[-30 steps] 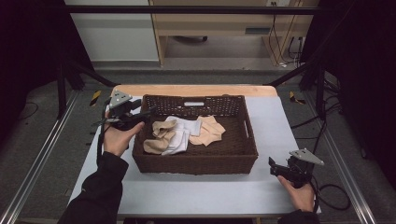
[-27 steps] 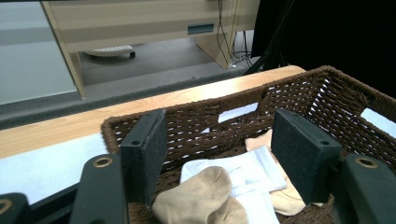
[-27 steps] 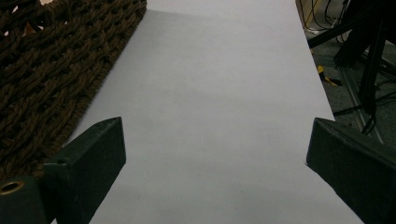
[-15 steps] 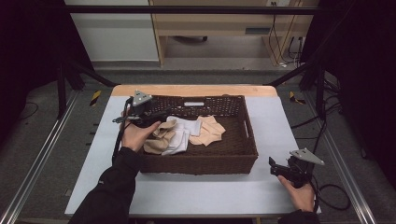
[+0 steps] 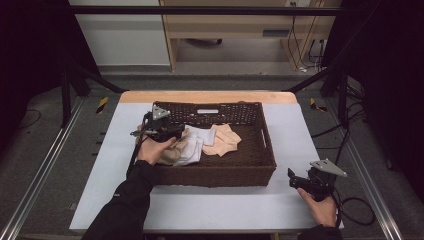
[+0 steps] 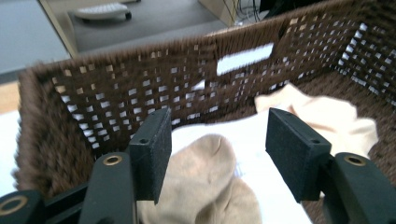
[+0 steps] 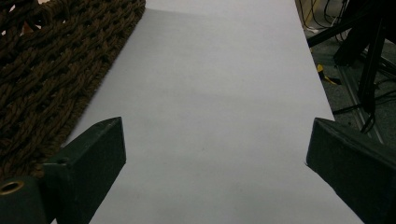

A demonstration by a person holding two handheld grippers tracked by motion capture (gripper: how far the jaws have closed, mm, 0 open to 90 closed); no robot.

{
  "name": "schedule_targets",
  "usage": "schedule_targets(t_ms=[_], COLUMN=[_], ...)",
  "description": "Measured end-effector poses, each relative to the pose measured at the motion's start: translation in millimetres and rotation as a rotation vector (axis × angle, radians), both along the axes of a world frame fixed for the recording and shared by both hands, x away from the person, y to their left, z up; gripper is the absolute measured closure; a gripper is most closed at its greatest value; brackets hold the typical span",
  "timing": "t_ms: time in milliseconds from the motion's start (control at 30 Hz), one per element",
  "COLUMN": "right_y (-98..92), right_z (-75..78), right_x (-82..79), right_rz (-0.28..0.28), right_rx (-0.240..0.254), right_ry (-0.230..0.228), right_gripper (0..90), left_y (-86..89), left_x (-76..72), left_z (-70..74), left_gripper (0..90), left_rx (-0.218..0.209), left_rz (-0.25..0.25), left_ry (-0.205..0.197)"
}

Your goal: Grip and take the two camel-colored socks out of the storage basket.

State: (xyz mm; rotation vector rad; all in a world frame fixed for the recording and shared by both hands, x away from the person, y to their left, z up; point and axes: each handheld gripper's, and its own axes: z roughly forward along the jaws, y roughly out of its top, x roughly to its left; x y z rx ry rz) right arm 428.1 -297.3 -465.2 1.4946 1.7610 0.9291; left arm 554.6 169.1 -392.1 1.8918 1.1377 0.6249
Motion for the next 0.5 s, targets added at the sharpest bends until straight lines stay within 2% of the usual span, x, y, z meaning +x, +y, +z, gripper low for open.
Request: schedule_targets(t_ms=[100, 200, 233, 333, 433, 500], right_y=[-0.2, -0.3, -0.5, -0.3, -0.2, -0.2], right_z=[0.0, 0.0, -0.3, -0.3, 0.0, 0.0], right_x=[0.1, 0.2, 0.4, 0.3, -0.1, -0.1], right_rz=[-0.001, -0.002, 0.0, 0.0, -0.001, -0.002], right_rx=[0.0, 0.001, -0.003, -0.002, 0.0, 0.0], right_ry=[0.0, 0.001, 0.001, 0.002, 0.002, 0.002], right_gripper=[5.1, 5.1, 5.1, 5.1, 5.1, 5.1], left_y=[0.9, 0.9, 0.1, -1.6, -3.0, -3.7], left_x=[0.6, 0.8, 0.8, 1.0, 1.9, 2.1], left_z=[-5.4, -8.9, -10.8, -12.7, -19.3, -19.9], left_gripper=[42.7, 42.8, 42.3, 40.7, 39.9, 41.0], left_rx=[0.028, 0.039, 0.061, 0.058, 0.096, 0.099], left_rz=[0.002, 0.001, 0.004, 0.001, 0.015, 0.015], left_ry=[0.018, 0.029, 0.031, 0.041, 0.058, 0.059])
